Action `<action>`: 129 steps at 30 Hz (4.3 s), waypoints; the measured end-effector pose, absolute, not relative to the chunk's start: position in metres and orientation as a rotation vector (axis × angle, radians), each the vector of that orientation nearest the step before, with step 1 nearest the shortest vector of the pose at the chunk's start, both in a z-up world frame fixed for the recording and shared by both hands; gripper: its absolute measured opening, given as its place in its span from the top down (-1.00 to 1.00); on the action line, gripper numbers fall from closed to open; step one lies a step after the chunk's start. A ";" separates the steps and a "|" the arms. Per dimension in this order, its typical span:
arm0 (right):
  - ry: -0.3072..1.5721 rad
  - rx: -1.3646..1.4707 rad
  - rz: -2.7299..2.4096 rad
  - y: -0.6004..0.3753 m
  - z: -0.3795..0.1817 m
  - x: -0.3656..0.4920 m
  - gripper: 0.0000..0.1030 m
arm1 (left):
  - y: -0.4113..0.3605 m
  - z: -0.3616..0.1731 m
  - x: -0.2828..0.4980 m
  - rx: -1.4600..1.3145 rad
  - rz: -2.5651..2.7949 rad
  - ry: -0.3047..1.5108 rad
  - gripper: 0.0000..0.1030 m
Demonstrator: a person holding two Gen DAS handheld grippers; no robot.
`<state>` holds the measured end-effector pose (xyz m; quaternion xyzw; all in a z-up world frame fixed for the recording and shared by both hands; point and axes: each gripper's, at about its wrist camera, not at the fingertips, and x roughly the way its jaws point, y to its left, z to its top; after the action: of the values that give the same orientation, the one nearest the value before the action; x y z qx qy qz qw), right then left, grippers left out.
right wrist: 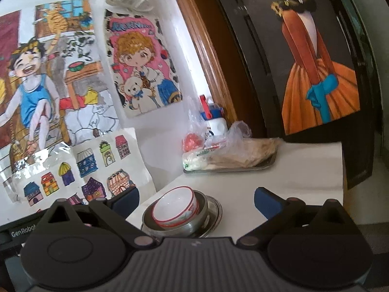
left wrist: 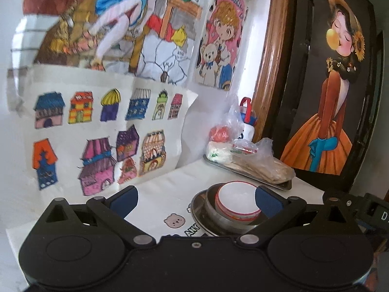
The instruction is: Organize plates and bowls
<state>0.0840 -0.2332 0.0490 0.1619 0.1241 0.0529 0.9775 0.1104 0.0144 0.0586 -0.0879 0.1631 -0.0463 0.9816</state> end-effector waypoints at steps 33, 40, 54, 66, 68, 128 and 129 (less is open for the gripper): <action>0.247 0.230 0.108 -0.233 -0.005 -0.011 -0.99 | 0.016 -0.002 0.000 -0.106 -0.025 0.299 -0.98; 0.283 0.234 0.120 -0.234 -0.020 -0.003 -0.99 | 0.014 -0.013 0.002 -0.119 -0.003 0.311 -0.98; 0.301 0.226 0.123 -0.232 -0.028 -0.001 -0.99 | 0.014 -0.023 0.004 -0.111 0.007 0.325 -0.98; 0.297 0.220 0.128 -0.231 -0.027 -0.002 -0.99 | 0.015 -0.023 0.001 -0.112 0.009 0.320 -0.98; 0.297 0.219 0.128 -0.231 -0.027 -0.002 -0.99 | 0.015 -0.023 0.000 -0.113 0.009 0.321 -0.98; 0.283 0.196 0.136 -0.229 -0.021 -0.006 -0.99 | 0.015 -0.024 -0.003 -0.126 -0.009 0.325 -0.98; 0.283 0.196 0.136 -0.229 -0.021 -0.006 -0.99 | 0.015 -0.024 -0.003 -0.126 -0.008 0.324 -0.98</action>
<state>-0.0062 -0.2290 -0.0210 0.0975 0.1407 0.0676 0.9829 -0.0034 0.0154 -0.0238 -0.0628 0.1613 -0.0041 0.9849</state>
